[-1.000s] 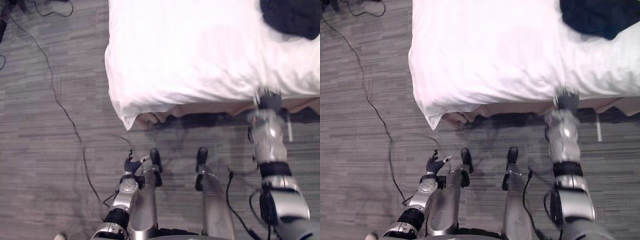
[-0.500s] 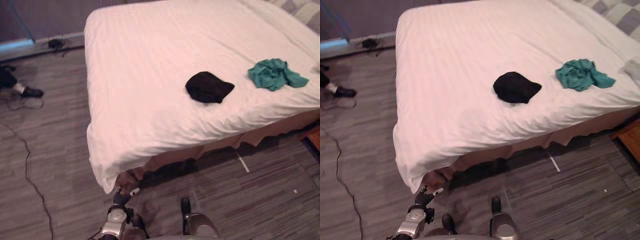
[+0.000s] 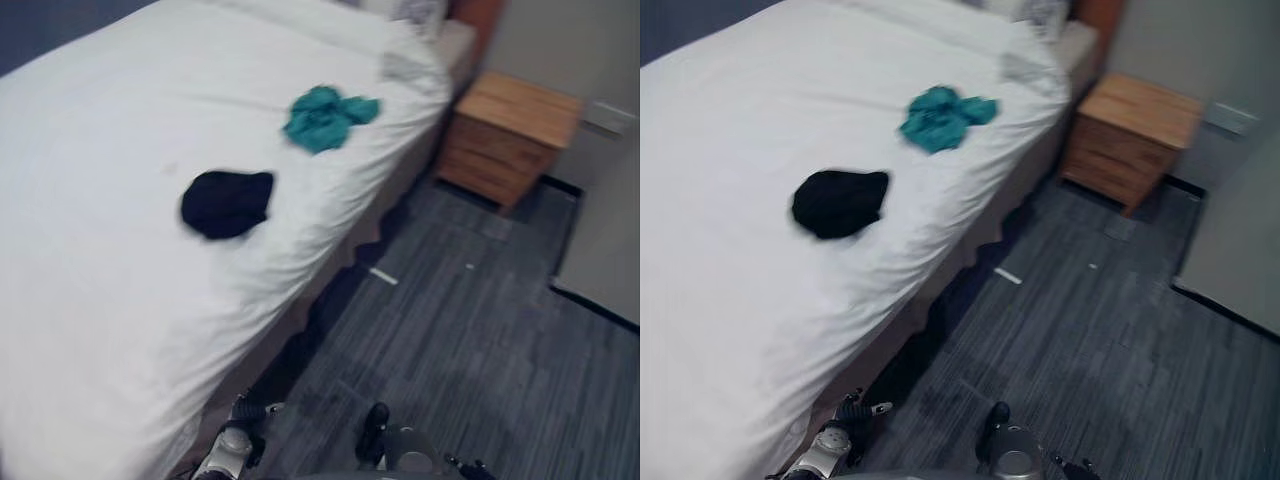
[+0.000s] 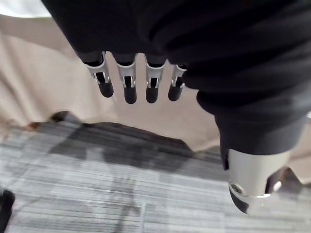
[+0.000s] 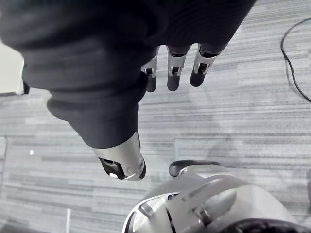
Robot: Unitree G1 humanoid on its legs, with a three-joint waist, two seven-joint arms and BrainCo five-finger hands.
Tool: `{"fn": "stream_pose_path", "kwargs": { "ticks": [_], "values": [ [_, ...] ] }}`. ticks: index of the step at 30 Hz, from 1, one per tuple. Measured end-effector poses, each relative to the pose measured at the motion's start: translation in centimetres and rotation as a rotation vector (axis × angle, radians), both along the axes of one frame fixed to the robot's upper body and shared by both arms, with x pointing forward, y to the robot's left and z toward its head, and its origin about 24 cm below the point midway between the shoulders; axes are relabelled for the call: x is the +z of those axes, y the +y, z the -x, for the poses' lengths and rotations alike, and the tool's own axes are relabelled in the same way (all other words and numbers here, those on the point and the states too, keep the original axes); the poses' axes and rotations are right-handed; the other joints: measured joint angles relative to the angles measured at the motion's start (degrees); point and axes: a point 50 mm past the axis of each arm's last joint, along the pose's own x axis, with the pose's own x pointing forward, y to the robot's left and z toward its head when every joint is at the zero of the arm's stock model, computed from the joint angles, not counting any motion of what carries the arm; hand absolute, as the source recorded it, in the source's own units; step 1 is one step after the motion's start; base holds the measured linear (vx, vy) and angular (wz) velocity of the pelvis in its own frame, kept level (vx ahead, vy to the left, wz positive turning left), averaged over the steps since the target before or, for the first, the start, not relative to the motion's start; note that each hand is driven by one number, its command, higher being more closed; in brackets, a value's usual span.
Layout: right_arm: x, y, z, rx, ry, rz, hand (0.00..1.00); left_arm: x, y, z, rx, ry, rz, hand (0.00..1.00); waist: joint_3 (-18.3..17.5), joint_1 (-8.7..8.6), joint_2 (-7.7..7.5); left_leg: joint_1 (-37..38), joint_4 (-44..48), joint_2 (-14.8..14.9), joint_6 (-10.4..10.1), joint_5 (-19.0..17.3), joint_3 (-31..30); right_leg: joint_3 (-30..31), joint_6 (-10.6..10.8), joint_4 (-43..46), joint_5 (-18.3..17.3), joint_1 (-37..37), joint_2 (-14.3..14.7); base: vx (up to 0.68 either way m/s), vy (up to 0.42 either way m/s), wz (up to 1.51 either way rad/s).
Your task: Tidy the bed and pick cloth on bed and put in laundry
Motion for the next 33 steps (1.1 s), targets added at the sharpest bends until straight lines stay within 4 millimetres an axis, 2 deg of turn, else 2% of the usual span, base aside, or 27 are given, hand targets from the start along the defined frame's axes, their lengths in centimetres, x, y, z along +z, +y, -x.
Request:
{"fn": "stream_pose_path", "kwargs": {
  "ticks": [1, 2, 4, 6, 7, 8, 9, 10, 11, 12, 13, 14, 16, 17, 19, 21, 22, 23, 24, 25, 26, 27, 29, 30, 31, 32, 33],
  "values": [
    [0.2, -0.2, -1.0, 0.040, -0.010, 0.022, 0.00, -0.1, -0.6, 0.1, 0.020, -0.001, 0.019, 0.00, 0.82, 0.78, 0.69, -5.89, 6.25, -3.54, -0.53, -5.96, -12.28, 6.25, -1.02, -0.66, -0.52, 0.61, 2.14, 0.15, 0.076, -2.43],
    [0.3, -0.3, -1.4, 0.059, -0.011, 0.035, 0.00, -0.2, -0.9, 0.4, 0.034, 0.003, 0.023, 0.00, 1.30, 1.60, 0.66, -9.09, 6.72, -7.42, -0.75, -8.69, -19.33, 10.65, -0.80, -1.03, -0.77, 2.06, 3.47, 0.16, 0.089, -2.36],
    [0.3, -0.4, -1.2, 0.083, 0.001, 0.044, 0.00, 0.0, -1.1, 0.2, 0.073, -0.029, 0.038, 0.00, 2.08, 3.11, 0.08, -13.53, 0.76, -13.23, -0.55, -10.14, -28.19, 16.45, -0.07, -1.79, -1.19, 5.15, 4.37, 0.24, 0.165, -1.97],
    [0.3, -0.4, -1.4, 0.111, -0.002, 0.058, 0.00, 0.3, -1.0, -0.2, 0.084, -0.058, 0.031, 0.00, 2.09, 3.59, 0.28, -16.05, -12.56, -17.10, -1.08, -9.78, -34.05, 20.30, 1.06, -2.68, -1.82, 6.45, 4.91, 0.23, 0.194, -1.69],
    [0.5, -0.8, -1.6, 0.125, -0.008, 0.074, 0.00, 0.3, -1.0, -0.2, 0.093, -0.063, 0.027, 0.00, 1.82, 4.09, 1.28, -17.52, -24.31, -17.86, -3.57, -7.84, -36.98, 23.11, 2.01, -4.01, -1.37, 6.72, 6.39, 0.21, 0.218, -1.84],
    [0.6, -1.4, -1.6, 0.141, -0.004, 0.097, 0.00, 0.3, -1.1, -0.3, 0.106, -0.070, 0.037, 0.00, 1.68, 4.97, 2.42, -17.74, -26.74, -17.66, -3.97, -2.77, -38.65, 26.28, 2.78, -5.31, -0.91, 7.34, 8.30, 0.23, 0.228, -1.90],
    [0.6, -1.2, -1.6, 0.154, -0.001, 0.096, 0.00, 0.3, -1.0, -0.2, 0.105, -0.072, 0.036, 0.00, 1.27, 5.94, 2.33, -17.64, -26.72, -18.10, -2.64, -1.48, -38.56, 27.87, 4.11, -6.49, -0.05, 8.53, 8.17, 0.36, 0.292, -1.31],
    [0.3, -0.4, -1.1, 0.180, 0.014, 0.084, 0.00, 0.5, -0.3, -0.7, 0.098, -0.081, 0.016, 0.00, 0.76, 5.27, 0.03, -17.16, -27.59, -19.38, -1.53, -2.30, -36.69, 29.41, 5.29, -8.70, 0.25, 8.97, 6.34, 0.38, 0.294, -0.58],
    [0.2, 0.1, -0.6, 0.178, 0.029, 0.070, 0.00, 0.8, 0.0, -1.3, 0.091, -0.104, 0.009, 0.00, 0.85, 5.33, -1.85, -16.54, -28.20, -20.91, -0.18, -3.16, -35.87, 29.51, 6.07, -7.06, -2.21, 8.36, 4.26, 0.38, 0.296, -0.17],
    [0.0, 0.5, -0.2, 0.176, 0.039, 0.060, 0.00, 0.8, -0.2, -1.3, 0.087, -0.103, 0.015, 0.00, 0.77, 5.46, -2.62, -15.83, -28.75, -22.05, 0.56, -3.56, -35.10, 29.58, 6.77, -5.15, -3.97, 7.79, 2.98, 0.32, 0.231, 0.04],
    [-0.1, 0.7, 0.4, 0.178, 0.059, 0.058, 0.00, 0.4, -0.6, -0.6, 0.078, -0.081, 0.024, 0.00, 0.95, 5.49, -3.84, -12.26, -30.48, -23.89, 2.11, -4.81, -32.88, 29.14, 9.14, 1.35, -7.35, 7.27, 0.11, 0.33, 0.180, -0.06],
    [-0.1, 0.7, 0.3, 0.191, 0.063, 0.065, 0.00, 0.5, -0.7, -0.8, 0.071, -0.084, 0.021, 0.00, 1.98, 5.70, -4.08, -9.18, -31.73, -25.25, 2.57, -5.80, -31.84, 29.07, 11.27, 17.75, -9.79, 1.36, -1.23, 0.31, 0.173, -0.02],
    [0.1, 0.6, -0.6, 0.194, 0.037, 0.077, 0.00, 0.4, -0.6, -0.5, 0.061, -0.068, 0.012, 0.00, 2.64, 3.56, -3.43, -5.76, -31.82, -26.39, 4.02, -7.41, -33.09, 27.12, 10.62, 37.55, -5.32, -6.38, -2.92, 0.24, 0.144, 0.38],
    [0.2, 0.8, -1.0, 0.196, 0.023, 0.078, 0.00, 0.2, -0.1, 0.1, 0.050, -0.049, -0.008, 0.00, 2.92, 2.51, -2.88, -2.82, -31.91, -26.55, 5.28, -8.81, -33.90, 26.05, 10.22, 44.35, -7.42, -9.70, -3.80, 0.39, 0.157, 0.61],
    [0.1, 0.8, -0.8, 0.193, 0.028, 0.075, 0.00, 0.1, 0.1, 0.3, 0.044, -0.034, -0.020, 0.00, 2.71, 2.75, -3.32, 0.06, -33.10, -26.46, 5.12, -9.58, -34.77, 23.50, 9.77, 40.23, -10.09, -11.77, -3.90, 0.50, 0.080, 0.46],
    [0.2, 0.6, -1.2, 0.164, 0.017, 0.075, 0.00, 0.2, -0.4, -0.4, 0.023, -0.041, -0.019, 0.00, 2.84, 2.25, -2.82, 2.28, -36.44, -25.12, 4.83, -9.68, -37.75, 20.26, 8.95, 20.81, -8.86, -12.98, -2.75, 0.58, -0.067, 0.64],
    [0.2, 0.5, -1.3, 0.160, 0.016, 0.077, 0.00, 0.3, -0.4, -0.6, 0.018, -0.045, -0.019, 0.00, 2.82, 2.05, -2.56, 2.57, -37.24, -24.41, 4.43, -9.73, -37.79, 19.77, 8.54, 13.45, -6.55, -13.04, -2.19, 0.58, -0.129, 0.47],
    [0.2, 0.6, -1.6, 0.157, 0.014, 0.075, 0.00, 0.4, -0.2, -0.8, 0.013, -0.049, -0.026, 0.00, 2.77, 1.82, -2.69, 3.74, -38.59, -23.54, 2.54, -10.14, -37.53, 18.82, 8.54, 0.43, -0.79, -12.50, -1.56, 0.61, -0.162, 0.31],
    [0.2, 0.8, -1.6, 0.153, 0.016, 0.071, 0.00, 0.4, 0.0, -0.8, 0.000, -0.045, -0.041, 0.00, 2.77, 1.73, -2.95, 5.94, -39.43, -22.95, 0.41, -11.38, -37.27, 17.35, 7.99, -5.25, 2.71, -12.37, -1.50, 0.75, -0.215, 0.23],
    [0.2, 0.8, -1.6, 0.147, 0.018, 0.073, 0.00, 0.3, 0.1, -0.7, -0.004, -0.041, -0.045, 0.00, 2.72, 1.65, -3.05, 7.53, -39.86, -22.51, -0.53, -11.99, -37.13, 16.48, 7.19, -5.55, 6.15, -12.11, -1.62, 0.70, -0.238, 0.08],
    [0.3, 0.4, -1.8, 0.136, 0.015, 0.084, 0.00, 0.1, 0.1, -0.2, -0.008, -0.024, -0.051, 0.00, 2.78, 1.30, -1.56, 10.83, -40.00, -20.64, -1.67, -12.19, -35.90, 13.76, 5.48, -3.44, 12.13, -10.43, -0.49, 0.57, -0.182, -0.13],
    [0.4, 0.0, -2.0, 0.124, 0.009, 0.093, 0.00, 0.0, -0.1, 0.0, -0.007, -0.018, -0.044, 0.00, 2.54, 1.41, -0.04, 11.47, -39.60, -19.32, -2.86, -11.49, -35.15, 13.67, 4.38, -1.46, 10.16, -10.51, 0.92, 0.68, -0.209, -0.30],
    [0.5, -0.2, -2.4, 0.118, -0.005, 0.102, 0.00, -0.3, -0.6, 0.6, -0.002, 0.002, -0.024, 0.00, 2.23, 1.19, 1.15, 8.55, -24.41, -16.24, -9.12, -6.71, -32.63, 13.20, 3.06, 3.35, 4.46, -7.62, 3.68, 0.59, -0.263, -0.40],
    [0.5, -0.2, -2.4, 0.119, -0.004, 0.102, 0.00, -0.4, -0.5, 0.8, 0.019, 0.006, -0.018, 0.00, 2.17, 1.22, 1.26, 6.41, -18.23, -15.56, -8.77, -4.64, -32.64, 13.25, 2.70, 3.30, 3.33, -6.13, 4.70, 0.65, -0.315, -0.54],
    [0.7, -0.4, -2.5, 0.131, -0.015, 0.112, 0.00, -0.4, -0.4, 1.4, 0.084, -0.002, 0.001, 0.00, 2.24, 1.80, 1.71, -0.76, 0.20, -13.02, -6.02, 5.53, -33.17, 15.00, 1.69, 1.88, 1.07, -1.84, 6.35, 0.53, -0.186, -0.65],
    [0.9, -0.7, -2.5, 0.135, -0.018, 0.125, 0.00, -0.1, -0.7, 1.0, 0.109, -0.031, 0.022, 0.00, 2.70, 2.82, 2.19, -6.96, 13.66, -10.91, -5.55, 4.35, -33.23, 16.66, 0.98, 0.09, -0.06, 1.86, 8.35, 0.52, -0.151, -0.71],
    [0.8, -0.7, -2.5, 0.137, -0.014, 0.125, 0.00, 0.0, -0.8, 0.8, 0.122, -0.044, 0.031, 0.00, 2.79, 3.33, 2.29, -9.80, 18.50, -10.14, -5.06, 2.69, -32.92, 17.50, 0.74, -0.67, -0.43, 3.79, 8.83, 0.48, -0.092, -0.74]
  ]
}}
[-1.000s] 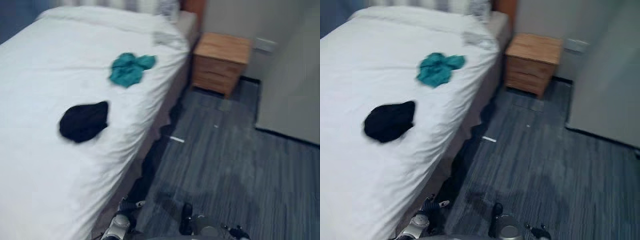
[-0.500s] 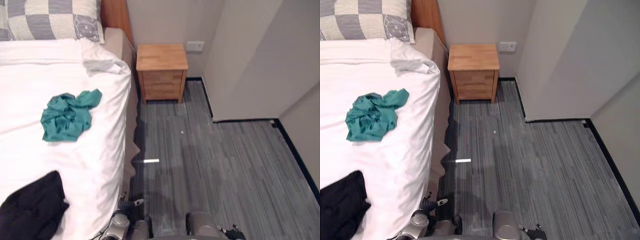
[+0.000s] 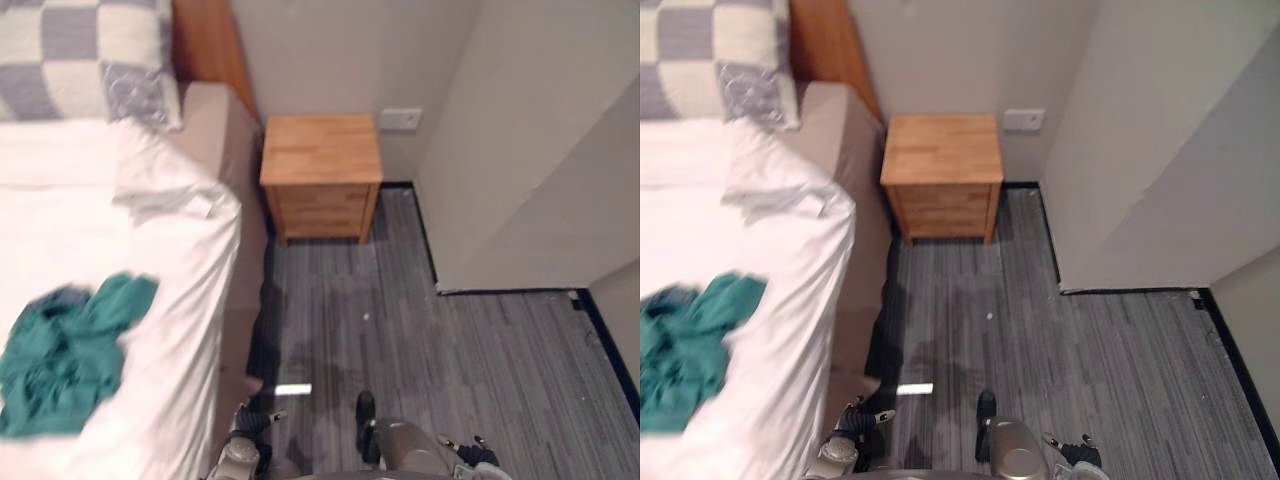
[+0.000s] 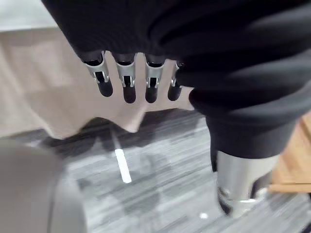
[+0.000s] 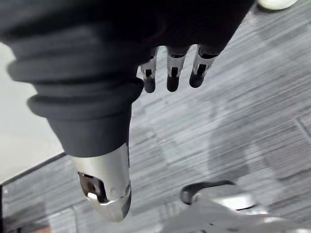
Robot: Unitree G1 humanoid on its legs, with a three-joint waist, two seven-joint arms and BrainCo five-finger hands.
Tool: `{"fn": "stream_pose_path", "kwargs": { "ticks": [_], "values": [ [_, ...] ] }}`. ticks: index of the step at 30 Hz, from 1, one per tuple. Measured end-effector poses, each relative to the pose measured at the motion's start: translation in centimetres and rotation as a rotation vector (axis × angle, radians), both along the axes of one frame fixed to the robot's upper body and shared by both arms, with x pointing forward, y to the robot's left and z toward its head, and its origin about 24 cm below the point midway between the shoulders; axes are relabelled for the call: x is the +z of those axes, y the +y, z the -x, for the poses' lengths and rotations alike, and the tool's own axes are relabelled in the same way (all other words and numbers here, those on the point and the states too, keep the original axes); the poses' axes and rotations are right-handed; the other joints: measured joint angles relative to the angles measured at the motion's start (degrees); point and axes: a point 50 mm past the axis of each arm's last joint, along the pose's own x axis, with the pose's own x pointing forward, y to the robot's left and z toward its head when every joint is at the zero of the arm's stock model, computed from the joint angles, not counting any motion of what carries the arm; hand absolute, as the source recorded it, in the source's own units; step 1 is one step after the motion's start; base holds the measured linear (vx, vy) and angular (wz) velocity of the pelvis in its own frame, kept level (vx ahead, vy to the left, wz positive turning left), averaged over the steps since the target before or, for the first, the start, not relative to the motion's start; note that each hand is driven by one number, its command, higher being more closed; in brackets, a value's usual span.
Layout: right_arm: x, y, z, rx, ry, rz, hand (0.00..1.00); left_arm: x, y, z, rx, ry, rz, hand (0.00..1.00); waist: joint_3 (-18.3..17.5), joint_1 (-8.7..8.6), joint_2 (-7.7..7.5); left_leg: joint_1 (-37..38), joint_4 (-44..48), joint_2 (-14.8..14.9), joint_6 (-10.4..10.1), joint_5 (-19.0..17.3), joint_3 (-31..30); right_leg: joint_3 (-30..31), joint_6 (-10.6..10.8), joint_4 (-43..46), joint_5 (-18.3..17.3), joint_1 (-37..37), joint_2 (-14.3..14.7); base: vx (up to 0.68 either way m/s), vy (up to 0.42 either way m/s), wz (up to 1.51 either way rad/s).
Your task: Tidy the bed and pick cloth on bed and put in laundry
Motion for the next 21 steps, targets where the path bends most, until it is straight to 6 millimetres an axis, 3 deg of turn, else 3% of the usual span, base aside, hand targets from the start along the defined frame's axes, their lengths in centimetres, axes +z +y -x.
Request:
{"fn": "stream_pose_path", "kwargs": {
  "ticks": [1, 3, 4, 6, 7, 8, 9, 10, 11, 12, 13, 14, 16, 17, 19, 20, 21],
  "values": [
    [-0.1, 0.4, -0.3, 0.023, 0.003, -0.007, 0.00, 0.4, 0.1, -0.6, 0.014, -0.041, 0.007, 0.00, 0.22, 1.06, -1.00, -5.21, 4.43, 0.25, 0.73, -3.83, 1.54, 1.60, -0.12, -2.27, -0.40, 4.20, 0.11, 0.55, -0.112, -0.74],
    [0.0, 0.8, -1.0, 0.048, -0.009, -0.012, 0.00, 0.9, 0.2, -1.3, 0.025, -0.083, 0.011, 0.00, 0.33, 2.53, -2.28, -8.76, -2.10, 0.13, 1.92, -7.62, 5.58, 2.72, 0.36, -5.72, -0.77, 8.63, -0.77, 0.43, -0.061, -0.69],
    [0.1, 1.0, -2.0, 0.065, -0.018, -0.014, 0.00, 1.0, 0.3, -1.4, 0.039, -0.096, 0.008, 0.00, 0.35, 2.87, -2.67, -10.26, -14.46, -1.63, 2.71, -8.79, 8.70, 2.47, 1.91, -7.67, -1.65, 11.06, -1.99, 0.32, 0.022, -0.48],
    [0.3, 1.1, -3.0, 0.096, -0.030, -0.007, 0.00, 0.9, 0.0, -1.4, 0.035, -0.093, 0.015, 0.00, -0.25, 3.33, -1.81, -10.04, -33.04, -4.09, 2.96, -7.73, 14.13, 0.80, 3.48, -9.23, -2.91, 12.84, -3.14, 0.41, 0.067, -0.25],
    [0.4, 0.9, -3.1, 0.121, -0.028, 0.006, 0.00, 0.8, -0.4, -1.3, 0.015, -0.085, 0.019, 0.00, -1.02, 4.06, -0.84, -9.90, -41.18, -4.81, 5.41, -3.86, 18.83, -1.59, 4.59, -9.29, -3.80, 13.15, -3.24, 0.58, 0.158, -0.01],
    [0.3, 1.6, -3.3, 0.133, -0.025, -0.004, 0.00, 0.9, -0.1, -1.5, 0.013, -0.093, 0.015, 0.00, -1.31, 5.72, -2.00, -8.52, -43.15, -6.77, 11.33, -1.41, 21.52, -3.84, 6.20, -8.86, -5.23, 14.57, -5.15, 0.62, 0.179, 0.66],
    [0.0, 2.3, -3.1, 0.151, -0.016, -0.018, 0.00, 0.7, -0.1, -1.2, 0.009, -0.076, 0.015, 0.00, -1.97, 5.18, -3.96, -6.69, -46.89, -11.16, 13.81, -3.02, 21.53, -7.50, 9.71, -2.67, -7.26, 13.95, -7.74, 0.73, 0.223, 1.04],
    [-0.1, 2.3, -2.8, 0.157, 0.000, -0.019, 0.00, 0.7, -0.2, -1.2, 0.006, -0.072, 0.017, 0.00, -2.03, 5.20, -4.21, -5.74, -48.30, -12.25, 13.71, -3.01, 20.30, -9.41, 11.48, 5.11, -8.37, 11.80, -9.27, 0.41, 0.125, 1.24],
    [-0.2, 2.3, -2.7, 0.165, 0.008, -0.018, 0.00, 0.6, -0.2, -1.1, 0.004, -0.067, 0.018, 0.00, -2.25, 5.31, -3.80, -4.44, -49.61, -13.11, 13.78, -3.06, 18.72, -10.41, 11.55, 11.65, -8.41, 9.58, -10.37, 0.46, 0.187, 1.39],
    [-0.2, 2.5, -2.9, 0.168, 0.002, -0.026, 0.00, 0.5, 0.0, -0.7, 0.009, -0.056, 0.014, 0.00, -2.28, 5.21, -4.44, -0.40, -53.94, -16.10, 13.96, -2.72, 13.34, -10.38, 11.37, 33.24, -2.21, 2.02, -14.83, 0.34, 0.123, 1.44],
    [-0.1, 2.5, -3.0, 0.170, -0.002, -0.029, 0.00, 0.5, 0.1, -0.7, 0.004, -0.054, 0.009, 0.00, -2.21, 4.74, -4.85, 0.66, -54.63, -16.44, 14.13, -2.49, 11.26, -9.27, 11.62, 38.82, -1.88, -0.59, -15.74, 0.50, 0.100, 2.40],
    [-0.1, 2.4, -3.2, 0.183, -0.007, -0.027, 0.00, 0.3, 0.8, -0.3, -0.015, -0.028, -0.017, 0.00, -1.90, 3.34, -5.18, 2.27, -54.90, -17.84, 14.53, -2.95, 4.52, -6.87, 11.07, 45.52, -5.49, -4.10, -15.19, 0.43, -0.067, 2.58],
    [0.0, 2.2, -3.3, 0.192, -0.007, -0.018, 0.00, 0.2, 1.2, -0.2, -0.008, -0.020, -0.023, 0.00, -1.54, 2.71, -5.52, 5.22, -55.93, -18.65, 14.45, -3.12, -3.19, -5.14, 10.71, 43.07, -9.13, -5.78, -13.82, 0.51, -0.140, 2.63],
    [0.0, 1.9, -3.2, 0.191, -0.004, -0.011, 0.00, 0.1, 1.0, -0.1, -0.007, -0.014, -0.012, 0.00, -1.40, 2.62, -5.27, 7.38, -56.16, -18.91, 13.71, -3.50, -9.04, -2.62, 10.86, 36.39, -10.59, -6.31, -12.29, 0.47, -0.177, 2.47],
    [0.0, 1.8, -3.1, 0.192, -0.002, -0.009, 0.00, 0.0, 0.5, 0.0, -0.010, -0.006, 0.007, 0.00, -1.35, 2.51, -5.14, 9.10, -56.02, -18.91, 12.27, -4.39, -16.22, 5.56, 11.15, 25.83, -11.20, -6.91, -10.01, 0.42, -0.242, 2.47],
    [-0.1, 1.9, -2.8, 0.184, 0.002, -0.014, 0.00, 0.0, 0.3, -0.2, -0.011, -0.011, 0.016, 0.00, -1.79, 2.43, -5.88, 7.87, -53.98, -19.97, 11.51, -5.65, -21.33, 15.85, 11.01, 18.53, -11.07, -8.02, -8.35, 0.37, -0.311, 2.06],
    [-0.1, 1.9, -2.7, 0.181, 0.003, -0.013, 0.00, 0.0, 0.2, -0.3, -0.006, -0.014, 0.023, 0.00, -1.78, 2.41, -5.79, 7.11, -52.48, -20.21, 11.06, -6.88, -23.36, 19.51, 11.00, 16.63, -11.06, -8.50, -7.91, 0.35, -0.337, 2.54]
  ]
}}
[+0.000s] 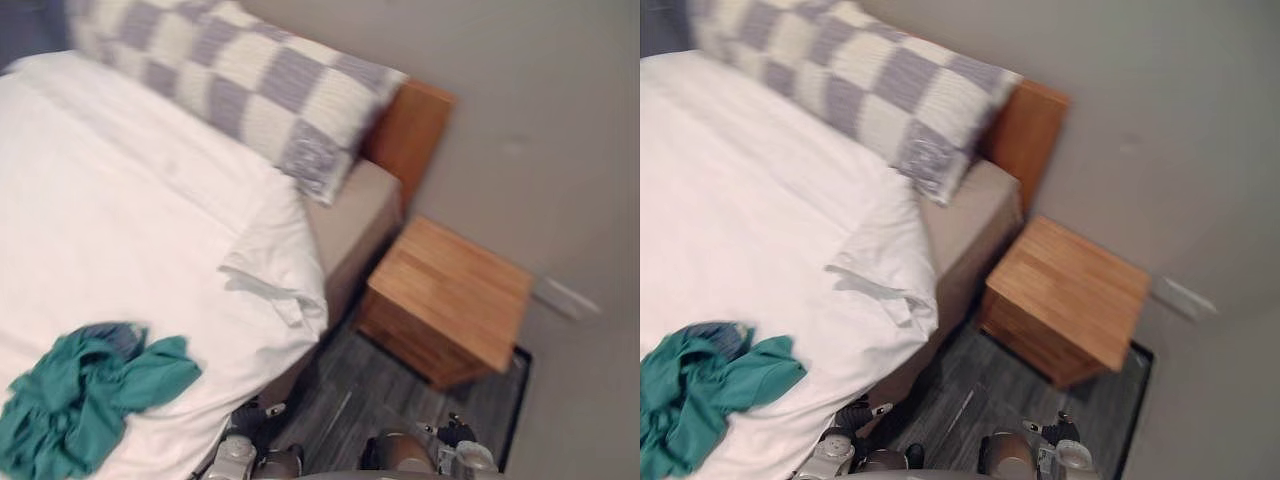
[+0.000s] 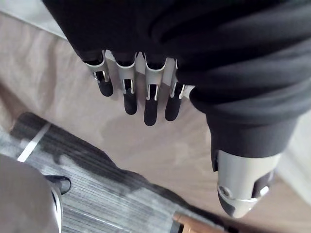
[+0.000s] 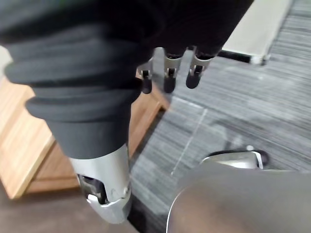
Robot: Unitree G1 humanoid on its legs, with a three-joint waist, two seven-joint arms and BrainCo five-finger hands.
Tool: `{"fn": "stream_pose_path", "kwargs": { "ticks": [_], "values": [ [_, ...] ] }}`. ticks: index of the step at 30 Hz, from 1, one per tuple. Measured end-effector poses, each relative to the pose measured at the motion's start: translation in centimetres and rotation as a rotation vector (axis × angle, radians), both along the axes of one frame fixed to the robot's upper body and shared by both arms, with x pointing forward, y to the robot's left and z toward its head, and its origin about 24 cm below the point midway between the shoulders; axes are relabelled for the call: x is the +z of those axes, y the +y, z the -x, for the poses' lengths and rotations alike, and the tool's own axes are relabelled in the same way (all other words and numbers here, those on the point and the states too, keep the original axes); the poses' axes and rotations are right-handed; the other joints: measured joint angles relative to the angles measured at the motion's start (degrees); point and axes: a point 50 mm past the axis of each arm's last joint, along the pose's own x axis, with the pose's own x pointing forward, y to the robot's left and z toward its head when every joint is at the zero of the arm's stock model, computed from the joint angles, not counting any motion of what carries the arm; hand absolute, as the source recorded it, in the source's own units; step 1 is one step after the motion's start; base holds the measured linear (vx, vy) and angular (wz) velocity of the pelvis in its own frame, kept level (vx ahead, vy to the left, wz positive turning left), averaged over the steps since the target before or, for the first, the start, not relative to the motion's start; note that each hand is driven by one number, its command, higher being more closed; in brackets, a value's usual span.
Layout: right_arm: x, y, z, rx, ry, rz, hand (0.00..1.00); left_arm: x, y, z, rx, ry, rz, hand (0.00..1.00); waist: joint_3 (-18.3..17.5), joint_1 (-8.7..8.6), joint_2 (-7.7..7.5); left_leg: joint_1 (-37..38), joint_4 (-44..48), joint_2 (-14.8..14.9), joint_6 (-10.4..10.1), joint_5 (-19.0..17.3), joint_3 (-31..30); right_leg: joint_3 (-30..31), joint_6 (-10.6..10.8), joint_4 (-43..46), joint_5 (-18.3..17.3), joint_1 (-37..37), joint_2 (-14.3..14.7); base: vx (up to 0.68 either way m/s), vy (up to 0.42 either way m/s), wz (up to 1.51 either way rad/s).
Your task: Tidy the bed and pick cloth on bed and put in laundry
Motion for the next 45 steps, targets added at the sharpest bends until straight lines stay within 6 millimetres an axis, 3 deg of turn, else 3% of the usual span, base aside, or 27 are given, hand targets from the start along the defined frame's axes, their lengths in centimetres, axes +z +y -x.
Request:
{"fn": "stream_pose_path", "kwargs": {
  "ticks": [1, 2, 3, 4, 6, 7, 8, 9, 11, 12, 13, 14, 15, 16, 18, 19, 21, 22, 24, 25, 26, 29, 32, 35, 36, 41, 45],
  "values": [
    [0.0, -0.1, 0.2, -0.015, 0.000, -0.003, 0.00, 0.1, 0.1, -0.1, 0.025, -0.007, 0.008, 0.00, 0.00, 0.16, -0.03, -1.75, 3.63, -0.56, -0.96, -3.17, -3.69, 6.42, 0.30, -2.60, 0.17, -0.68, 0.48, 0.30, -0.470, 2.54],
    [-0.1, 0.0, 0.4, -0.034, 0.001, -0.010, 0.00, 0.0, 0.7, 0.2, 0.075, -0.007, 0.010, 0.00, -0.56, 0.55, -1.01, -4.16, 8.94, -1.56, -2.81, -7.56, -7.78, 9.17, -0.15, -4.61, 1.65, -0.37, -0.16, 0.28, -0.513, 2.38],
    [-0.1, 0.1, 0.6, -0.037, 0.004, -0.013, 0.00, 0.1, 1.0, 0.3, 0.085, -0.007, 0.008, 0.00, -0.64, 0.57, -1.28, -4.66, 10.12, -1.80, -3.34, -8.81, -8.57, 9.04, -0.41, -4.84, 1.98, -0.04, -0.60, 0.38, -0.781, 2.48],
    [0.0, -0.4, 0.6, -0.061, -0.003, -0.012, 0.00, 0.0, 1.1, 0.4, 0.120, -0.008, 0.017, 0.00, 0.21, 0.79, 0.11, -6.30, 14.89, 0.29, -6.10, -12.51, -11.24, 3.06, 0.93, -2.22, 3.07, 0.93, -0.06, 0.23, -0.552, 1.76],
    [0.3, -1.2, 0.5, -0.069, -0.023, 0.010, 0.00, -0.2, 0.7, 1.1, 0.150, 0.002, 0.040, 0.00, -1.01, 0.26, 3.56, -9.35, 16.31, 6.15, -6.83, -11.76, -7.35, -5.50, -1.36, -3.03, 2.18, 2.45, 1.70, 0.16, -0.479, 2.01],
    [0.4, -1.1, 0.3, -0.073, -0.032, 0.006, 0.00, -0.2, 0.5, 1.0, 0.161, 0.000, 0.050, 0.00, -0.86, 0.14, 3.94, -9.75, 15.99, 7.73, -7.71, -10.79, -5.38, -7.51, -1.82, -3.39, 2.14, 3.28, 1.94, 0.08, -0.422, 1.96],
    [0.6, -0.9, -0.1, -0.091, -0.058, -0.007, 0.00, -0.1, 0.3, 0.9, 0.188, -0.012, 0.065, 0.00, -0.81, 0.28, 4.34, -10.94, 16.22, 11.40, -9.28, -7.89, 2.63, -11.78, -3.47, -5.01, 2.35, 5.37, 2.46, 0.03, -0.312, 1.26],
    [0.7, -0.7, -0.4, -0.096, -0.071, -0.008, 0.00, 0.0, 0.3, 0.8, 0.192, -0.021, 0.067, 0.00, -0.78, 0.30, 4.29, -11.40, 16.68, 12.65, -9.17, -7.05, 6.11, -12.96, -3.76, -5.76, 2.45, 6.20, 2.51, 0.02, -0.348, 1.24],
    [2.8, -1.2, -2.9, -0.163, -0.231, 0.025, 0.00, 0.0, 0.4, 0.9, 0.197, -0.023, 0.065, 0.00, -0.68, 0.10, 4.24, -10.91, 19.46, 19.42, -8.03, -5.60, 30.36, -16.18, -5.03, -9.39, 3.29, 9.48, 2.58, -0.01, -0.241, 0.67],
    [3.6, -1.4, -3.6, -0.178, -0.281, 0.036, 0.00, -0.1, 0.4, 1.3, 0.193, -0.016, 0.062, 0.00, -0.75, -0.10, 4.26, -10.20, 19.22, 20.44, -7.81, -5.74, 35.37, -16.49, -5.05, -9.79, 3.33, 9.64, 2.46, -0.04, -0.118, 0.35],
    [5.8, -2.2, -5.2, -0.207, -0.397, 0.093, 0.00, -0.1, 0.3, 1.3, 0.152, -0.009, 0.051, 0.00, -0.79, -0.39, 4.36, -8.70, 16.84, 21.44, -6.61, -6.42, 44.84, -16.80, -4.79, -10.18, 3.18, 9.29, 2.22, -0.03, -0.033, 0.16],
    [7.4, -2.8, -6.2, -0.222, -0.473, 0.138, 0.00, 0.0, 0.5, 1.1, 0.128, -0.014, 0.040, 0.00, -0.81, -0.15, 3.92, -7.88, 14.45, 20.90, -6.75, -5.08, 47.26, -16.47, -4.52, -10.26, 3.04, 9.01, 1.33, 0.01, 0.011, 0.11],
    [10.4, -4.3, -7.3, -0.244, -0.592, 0.247, 0.00, 0.1, 0.7, 0.9, 0.098, -0.017, 0.024, 0.00, -0.80, -0.13, 3.02, -7.03, 9.67, 17.92, -6.19, -2.63, 47.93, -15.89, -3.66, -11.32, 3.99, 8.52, 0.01, 0.02, 0.039, 0.07],
    [11.7, -4.9, -7.7, -0.250, -0.639, 0.299, 0.00, 0.1, 0.7, 0.9, 0.083, -0.015, 0.018, 0.00, -0.92, -0.13, 2.72, -7.06, 7.82, 16.84, -6.02, -1.64, 47.58, -15.99, -3.32, -11.96, 4.47, 8.41, -0.24, 0.04, 0.029, 0.23],
    [16.9, -7.2, -9.1, -0.250, -0.800, 0.523, 0.00, 0.2, 1.0, 0.8, 0.016, -0.011, -0.018, 0.00, -0.76, -1.46, 2.07, -7.01, 1.91, 13.22, -5.18, 1.89, 45.68, -17.84, -3.24, -14.71, 6.71, 8.47, -1.96, 0.08, 0.033, 0.49],
    [17.8, -7.4, -9.6, -0.232, -0.823, 0.562, 0.00, 0.2, 1.1, 0.7, 0.002, -0.011, -0.026, 0.00, -0.69, -1.83, 2.03, -7.15, 0.93, 12.74, -5.17, 2.50, 45.21, -18.38, -3.52, -15.08, 7.15, 8.45, -2.18, 0.07, 0.054, 0.54],
    [22.0, -8.1, -12.5, -0.131, -0.931, 0.732, 0.00, 0.5, 1.3, 0.1, -0.073, -0.018, -0.048, 0.00, 0.16, -2.14, 1.75, -7.74, -2.50, 11.31, -4.77, 4.69, 43.75, -19.13, -3.60, -16.93, 8.53, 8.19, -2.73, 0.02, 0.052, 0.39],
    [23.1, -7.9, -13.4, -0.097, -0.963, 0.765, 0.00, 0.5, 1.2, -0.1, -0.087, -0.024, -0.050, 0.00, 0.69, -2.03, 1.80, -8.13, -2.74, 11.28, -4.74, 4.95, 43.54, -19.12, -3.67, -17.16, 8.90, 8.03, -2.72, -0.08, 0.059, 0.20],
    [28.8, -5.6, -17.4, 0.077, -1.149, 0.892, 0.00, 1.0, 1.4, -1.4, -0.122, -0.055, -0.071, 0.00, 2.44, -1.57, 2.10, -11.86, -2.77, 10.70, -4.38, 6.20, 42.43, -19.21, -3.44, -17.67, 9.80, 4.80, -2.57, -0.10, 0.029, 0.17],
    [30.1, -5.0, -18.1, 0.105, -1.191, 0.914, 0.00, 1.2, 1.4, -1.8, -0.125, -0.066, -0.072, 0.00, 3.38, -1.45, 2.35, -12.53, -2.74, 10.70, -4.26, 6.53, 42.21, -19.34, -3.75, -17.67, 10.23, 4.23, -2.56, -0.10, 0.030, 0.22],
    [33.0, -3.4, -19.5, 0.174, -1.291, 0.957, 0.00, 1.6, 1.3, -2.7, -0.131, -0.092, -0.075, 0.00, 5.58, -1.09, 2.90, -14.33, -2.43, 10.74, -3.84, 7.18, 41.75, -19.70, -3.80, -17.59, 10.64, 2.88, -2.51, -0.12, 0.032, 0.19],
    [37.2, -0.8, -21.8, 0.289, -1.408, 1.009, 0.00, 2.5, 1.3, -4.6, -0.165, -0.144, -0.098, 0.00, 9.56, 0.79, 4.68, -18.61, -0.37, 11.06, -3.39, 7.55, 39.73, -20.89, -3.92, -16.61, 11.21, -0.11, -2.30, -0.15, 0.024, 0.26],
    [37.8, 0.6, -23.1, 0.359, -1.407, 1.019, 0.00, 3.0, 2.0, -5.4, -0.163, -0.166, -0.132, 0.00, 12.17, 1.92, 5.36, -21.17, 0.50, 10.86, -2.84, 8.16, 37.97, -22.02, -3.94, -15.39, 11.19, -1.82, -2.59, -0.10, 0.033, 0.31],
    [36.3, 1.5, -23.8, 0.447, -1.349, 1.004, 0.00, 3.1, 2.2, -5.5, -0.160, -0.162, -0.135, 0.00, 13.67, 2.95, 5.56, -23.61, 0.56, 10.29, -2.31, 8.93, 36.56, -22.14, -3.93, -13.78, 11.14, -4.21, -3.07, -0.06, 0.040, 0.26],
    [35.4, 1.6, -24.1, 0.467, -1.312, 0.994, 1.00, 3.2, 2.1, -5.7, -0.171, -0.167, -0.139, 0.00, 14.12, 3.34, 5.70, -24.11, 0.56, 10.25, -2.04, 9.21, 36.24, -22.10, -3.91, -13.20, 11.08, -4.80, -3.29, -0.05, 0.032, 0.21],
    [32.7, 2.7, -24.6, 0.539, -1.237, 0.939, 1.00, 3.0, 2.2, -5.6, -0.171, -0.160, -0.156, 0.00, 14.18, 3.24, 5.70, -25.10, 0.96, 9.43, -1.79, 9.58, 35.69, -21.88, -3.63, -11.13, 10.09, -6.16, -4.29, -0.05, 0.031, 0.08],
    [31.4, 2.1, -24.2, 0.542, -1.201, 0.936, 1.00, 3.0, 2.3, -5.8, -0.179, -0.143, -0.165, 0.00, 14.21, 3.03, 5.64, -25.09, 1.10, 9.32, -1.93, 9.73, 35.04, -21.83, -3.47, -8.57, 8.96, -7.00, -4.66, -0.06, -0.007, 0.06]
  ]
}}
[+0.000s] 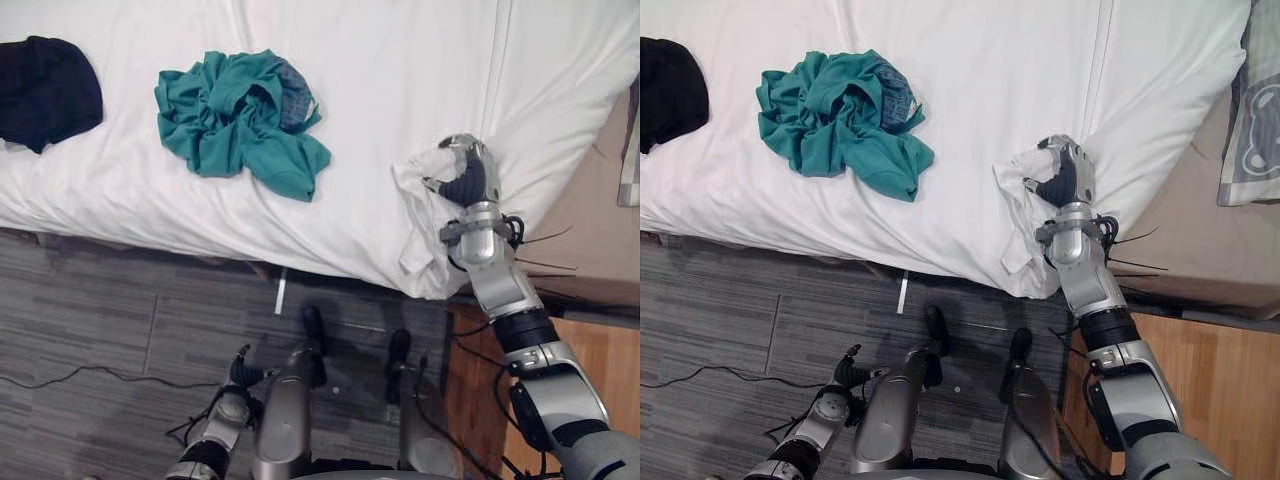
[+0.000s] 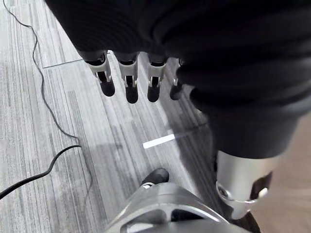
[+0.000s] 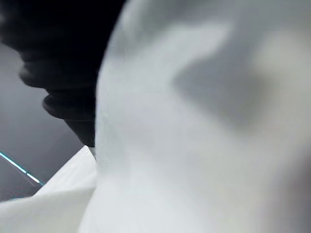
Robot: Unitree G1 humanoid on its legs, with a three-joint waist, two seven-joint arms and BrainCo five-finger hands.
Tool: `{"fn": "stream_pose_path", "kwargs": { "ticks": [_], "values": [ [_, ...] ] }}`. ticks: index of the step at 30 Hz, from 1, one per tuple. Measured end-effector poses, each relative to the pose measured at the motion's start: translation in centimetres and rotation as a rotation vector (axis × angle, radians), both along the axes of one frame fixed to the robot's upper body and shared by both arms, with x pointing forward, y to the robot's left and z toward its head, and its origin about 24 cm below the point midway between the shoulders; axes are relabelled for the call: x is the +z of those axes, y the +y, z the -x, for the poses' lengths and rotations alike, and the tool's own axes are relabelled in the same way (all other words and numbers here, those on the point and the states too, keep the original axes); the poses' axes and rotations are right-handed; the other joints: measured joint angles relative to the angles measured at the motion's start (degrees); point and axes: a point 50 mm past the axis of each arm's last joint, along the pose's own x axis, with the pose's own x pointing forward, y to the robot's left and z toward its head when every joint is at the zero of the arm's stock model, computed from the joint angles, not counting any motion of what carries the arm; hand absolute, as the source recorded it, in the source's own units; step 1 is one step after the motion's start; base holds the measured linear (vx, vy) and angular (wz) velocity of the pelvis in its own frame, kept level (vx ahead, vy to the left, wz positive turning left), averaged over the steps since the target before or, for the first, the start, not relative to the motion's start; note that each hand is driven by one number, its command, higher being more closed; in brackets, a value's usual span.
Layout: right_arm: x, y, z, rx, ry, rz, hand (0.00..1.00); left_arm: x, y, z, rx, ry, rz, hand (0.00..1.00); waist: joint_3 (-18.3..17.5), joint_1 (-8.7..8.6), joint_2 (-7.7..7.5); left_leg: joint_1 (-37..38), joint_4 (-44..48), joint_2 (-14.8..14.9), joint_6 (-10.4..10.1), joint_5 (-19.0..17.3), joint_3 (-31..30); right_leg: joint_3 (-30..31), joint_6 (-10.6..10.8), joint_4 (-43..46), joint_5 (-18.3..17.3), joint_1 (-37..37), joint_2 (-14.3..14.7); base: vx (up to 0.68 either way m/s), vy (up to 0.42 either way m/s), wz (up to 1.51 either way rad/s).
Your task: Tidy the bed and pick cloth on bed and put in laundry
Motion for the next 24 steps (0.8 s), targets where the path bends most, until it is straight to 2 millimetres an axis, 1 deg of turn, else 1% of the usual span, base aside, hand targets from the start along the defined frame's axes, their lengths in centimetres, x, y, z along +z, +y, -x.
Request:
{"fn": "stream_pose_path", "kwargs": {
  "ticks": [2, 4, 5, 6, 7, 8, 9, 11, 12, 13, 14, 16, 18, 19, 21, 22, 24],
  "values": [
    [-0.2, -0.7, 0.2, -0.025, 0.003, -0.018, 1.00, 0.0, -0.1, -0.1, -0.015, 0.003, -0.008, 0.00, 0.03, 0.05, -0.06, 0.56, -0.16, 0.06, -0.25, 0.18, -0.06, 0.05, -0.09, 0.35, -0.10, 0.29, 0.04, -0.05, -0.030, 0.00],
    [-1.1, -1.6, 0.9, -0.052, 0.018, -0.046, 1.00, 0.0, -0.1, 0.0, -0.016, 0.007, -0.009, 0.00, 0.17, 0.05, -0.30, 2.31, -0.82, 0.00, -0.49, 0.34, 0.09, 0.14, -0.14, 0.38, -0.22, 1.66, 0.05, -0.01, -0.027, -0.04],
    [-1.9, -2.3, 1.5, -0.074, 0.030, -0.063, 1.00, 0.0, -0.1, 0.0, -0.017, 0.005, -0.007, 0.00, 0.23, 0.05, -0.45, 3.60, -1.22, -0.06, -0.54, 0.38, 0.12, 0.13, -0.24, 0.27, -0.37, 2.84, 0.04, 0.00, 0.000, 0.00],
    [-2.9, -3.4, 2.7, -0.113, 0.046, -0.095, 1.00, 0.0, -0.2, 0.1, -0.024, 0.002, -0.005, 0.00, 0.19, 0.00, -0.57, 5.56, -2.14, -0.28, -0.72, 0.50, 0.17, 0.12, -0.17, -0.08, -0.48, 4.53, 0.01, 0.00, 0.000, 0.00],
    [-3.4, -3.9, 3.2, -0.132, 0.052, -0.109, 0.00, 0.1, -0.3, 0.1, -0.026, -0.001, -0.005, 0.00, 0.17, -0.14, -0.62, 6.44, -2.83, -0.50, -0.86, 0.67, 0.21, 0.13, -0.10, -0.21, -0.55, 5.16, -0.07, 0.00, 0.000, 0.00],
    [-4.2, -5.0, 4.1, -0.172, 0.063, -0.132, 0.00, 0.1, -0.3, 0.2, -0.027, -0.007, 0.000, 0.00, 0.08, -0.67, -0.77, 7.90, -4.25, -1.07, -0.67, 1.35, 0.20, 0.10, 0.41, -0.46, -0.89, 6.15, -0.32, 0.01, -0.013, 0.05],
    [-4.6, -5.7, 4.6, -0.198, 0.069, -0.147, 0.00, 0.1, -0.3, 0.3, -0.027, -0.008, 0.001, 0.00, 0.01, -1.26, -0.90, 8.60, -5.07, -1.31, -0.75, 1.70, 0.12, 0.02, 0.63, -0.61, -1.04, 6.63, -0.46, 0.01, -0.007, 0.07],
    [-6.4, -8.4, 6.5, -0.322, 0.102, -0.235, 0.00, -0.3, -0.2, 1.0, -0.040, 0.019, 0.002, 0.00, -1.17, -3.12, -1.76, 10.82, -8.65, -2.16, -0.79, 3.54, 0.15, -0.07, 0.77, -1.54, -1.03, 7.68, -0.70, 0.03, -0.023, 0.04],
    [-7.1, -9.2, 7.2, -0.367, 0.112, -0.263, 0.00, -0.3, -0.2, 1.2, -0.040, 0.025, 0.001, 0.00, -1.69, -3.35, -2.10, 11.47, -9.56, -2.40, -0.96, 3.86, 0.27, -0.05, 0.85, -1.82, -0.97, 7.95, -0.68, 0.07, -0.018, -0.06],
    [-9.1, -11.5, 9.5, -0.499, 0.154, -0.326, 0.00, -0.6, -0.1, 1.7, -0.041, 0.039, -0.001, 0.00, -3.40, -3.58, -2.91, 12.99, -11.35, -2.81, -0.89, 4.47, 0.68, 0.13, 1.10, -2.59, -0.76, 8.84, -0.51, 0.09, -0.005, -0.09],
    [-9.9, -12.3, 10.5, -0.556, 0.173, -0.351, 0.00, -0.7, -0.1, 1.9, -0.041, 0.045, 0.000, 0.00, -4.02, -3.69, -3.19, 13.66, -11.69, -2.87, -0.88, 4.49, 0.77, 0.13, 1.20, -3.06, -0.69, 9.57, -0.46, 0.12, -0.001, -0.11],
    [-12.2, -14.4, 13.8, -0.708, 0.228, -0.427, 0.00, -1.1, 0.0, 2.8, -0.044, 0.075, 0.010, 0.00, -6.29, -4.51, -3.90, 15.70, -13.09, -3.10, -0.88, 4.49, 1.29, 0.46, 1.40, -4.48, -0.52, 11.41, -0.34, 0.11, 0.000, -0.12],
    [-14.0, -15.6, 16.6, -0.818, 0.261, -0.496, 0.00, -1.5, 0.1, 3.7, -0.018, 0.096, 0.020, 0.00, -8.04, -5.42, -4.12, 17.60, -14.26, -3.24, -0.89, 4.48, 2.15, 1.23, 1.65, -5.66, -0.24, 12.57, -0.17, 0.08, 0.019, -0.21],
    [-14.5, -16.1, 17.6, -0.863, 0.266, -0.529, 0.00, -1.6, 0.1, 4.0, -0.006, 0.101, 0.026, 0.00, -8.53, -5.58, -4.10, 18.13, -14.59, -3.28, -0.89, 4.48, 2.61, 1.63, 1.76, -5.97, -0.15, 13.01, -0.13, 0.07, 0.026, -0.27],
    [-15.8, -17.7, 20.6, -1.012, 0.284, -0.601, 0.00, -1.9, 0.0, 4.8, -0.003, 0.126, 0.040, 0.00, -9.43, -6.32, -3.81, 19.62, -15.24, -3.44, -0.91, 4.46, 3.68, 2.70, 1.81, -6.15, -0.09, 13.72, -0.11, 0.04, 0.034, -0.27],
    [-16.0, -18.2, 21.5, -1.053, 0.280, -0.617, 0.00, -2.0, 0.0, 4.8, -0.002, 0.133, 0.044, 0.00, -9.47, -6.28, -3.75, 20.07, -15.47, -3.44, -0.91, 4.46, 4.18, 3.22, 1.84, -6.13, -0.07, 13.74, -0.05, 0.00, 0.026, -0.29],
    [-16.0, -19.4, 23.7, -1.162, 0.246, -0.661, 0.00, -2.1, 0.1, 5.1, 0.039, 0.147, 0.054, 0.00, -9.65, -6.80, -3.50, 20.88, -16.08, -3.34, -1.00, 4.55, 4.91, 4.11, 1.94, -6.07, 0.07, 13.68, 0.10, -0.02, 0.018, -0.24]
  ]
}}
